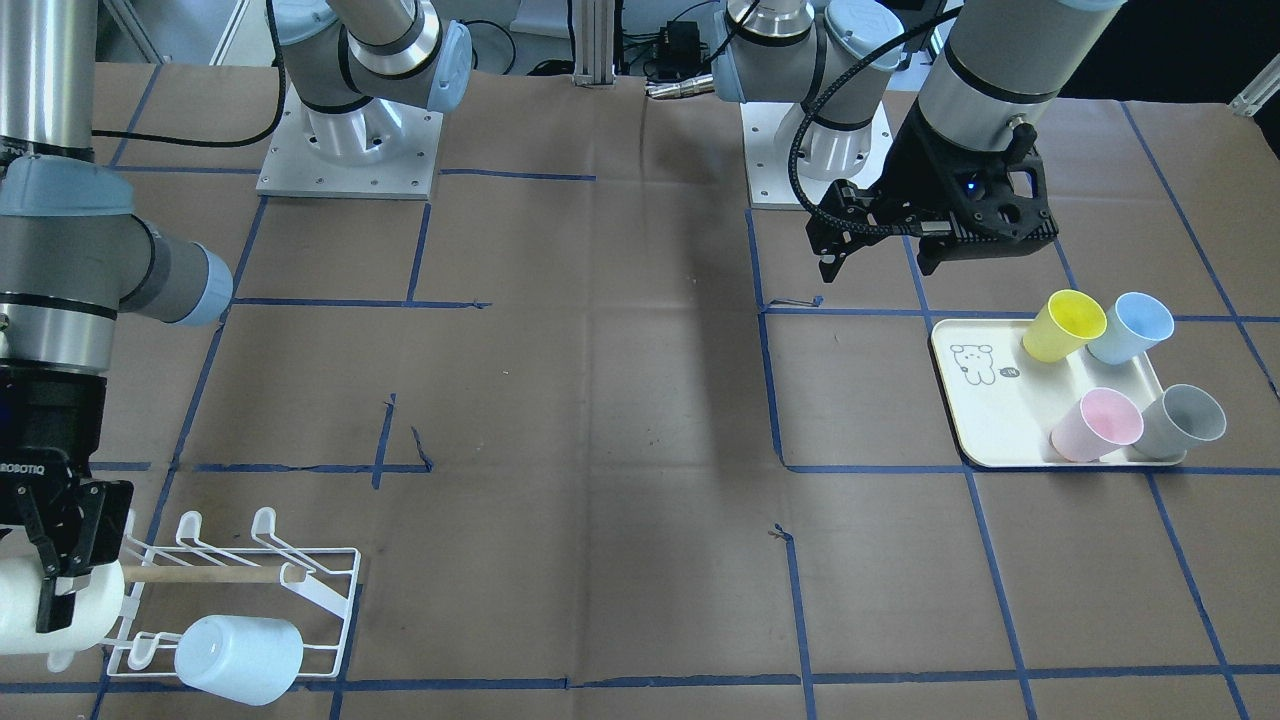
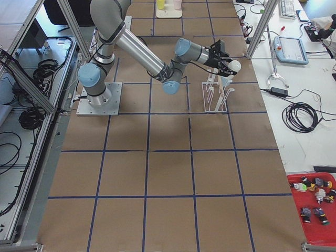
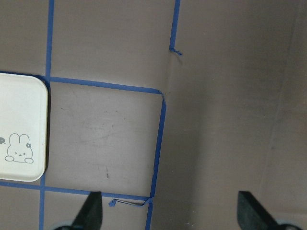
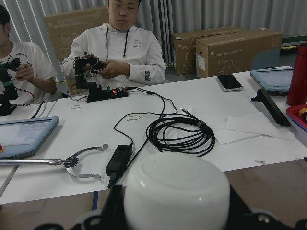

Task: Transfer IKEA cup to right arm and place on rack

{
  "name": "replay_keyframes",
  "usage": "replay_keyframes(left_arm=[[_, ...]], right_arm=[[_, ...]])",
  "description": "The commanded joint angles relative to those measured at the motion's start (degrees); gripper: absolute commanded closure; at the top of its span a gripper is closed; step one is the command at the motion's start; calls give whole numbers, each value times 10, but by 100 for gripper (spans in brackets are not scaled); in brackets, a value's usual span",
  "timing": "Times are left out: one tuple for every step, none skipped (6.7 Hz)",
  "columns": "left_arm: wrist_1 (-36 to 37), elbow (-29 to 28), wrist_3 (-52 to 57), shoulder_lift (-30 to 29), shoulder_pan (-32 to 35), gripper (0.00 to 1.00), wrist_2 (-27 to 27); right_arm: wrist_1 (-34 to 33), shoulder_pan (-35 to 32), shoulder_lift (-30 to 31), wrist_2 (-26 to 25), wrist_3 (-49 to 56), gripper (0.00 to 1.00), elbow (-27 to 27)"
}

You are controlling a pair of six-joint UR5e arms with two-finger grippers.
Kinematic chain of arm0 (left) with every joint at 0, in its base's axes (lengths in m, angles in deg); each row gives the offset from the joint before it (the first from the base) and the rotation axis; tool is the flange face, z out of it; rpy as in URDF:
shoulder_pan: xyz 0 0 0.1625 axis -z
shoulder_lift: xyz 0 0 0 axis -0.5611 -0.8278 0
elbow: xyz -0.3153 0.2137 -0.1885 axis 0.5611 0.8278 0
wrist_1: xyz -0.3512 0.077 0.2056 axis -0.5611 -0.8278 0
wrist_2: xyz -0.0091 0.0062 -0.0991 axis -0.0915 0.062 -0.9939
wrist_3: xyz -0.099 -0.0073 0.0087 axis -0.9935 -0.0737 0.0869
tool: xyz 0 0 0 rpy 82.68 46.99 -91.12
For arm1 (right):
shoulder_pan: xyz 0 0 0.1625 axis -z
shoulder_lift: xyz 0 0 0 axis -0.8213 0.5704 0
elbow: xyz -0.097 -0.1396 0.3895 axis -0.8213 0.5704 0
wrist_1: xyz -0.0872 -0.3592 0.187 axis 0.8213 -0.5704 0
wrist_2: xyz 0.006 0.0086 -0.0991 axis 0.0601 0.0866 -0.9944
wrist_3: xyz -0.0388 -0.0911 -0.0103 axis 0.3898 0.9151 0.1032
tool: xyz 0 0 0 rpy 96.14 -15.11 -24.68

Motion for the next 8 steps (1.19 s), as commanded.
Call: replay_keyframes(left_arm=[[27,5,28,-1,-1,0,1],[28,3,30,-5,-1,0,0],[28,0,33,-7,-1,0,0],[38,3,43,-6,-1,0,0],[40,3,52,-8,-1,0,0],[40,2,69,-9,-1,0,0],[40,-1,71,-10,-1,0,0],[40,-2,72,-10,-1,0,-1]], right_arm=[[-13,21,-39,18,28,84,32],[-27,22,-53,19,52,84,37],[-49,22,-62,19,52,84,35],[-51,23,-69,19,53,84,35],[-51,25,-78,19,53,84,39],[-52,28,-85,20,54,84,36],[-52,28,-87,19,55,84,32],[-52,28,-87,19,70,83,20]])
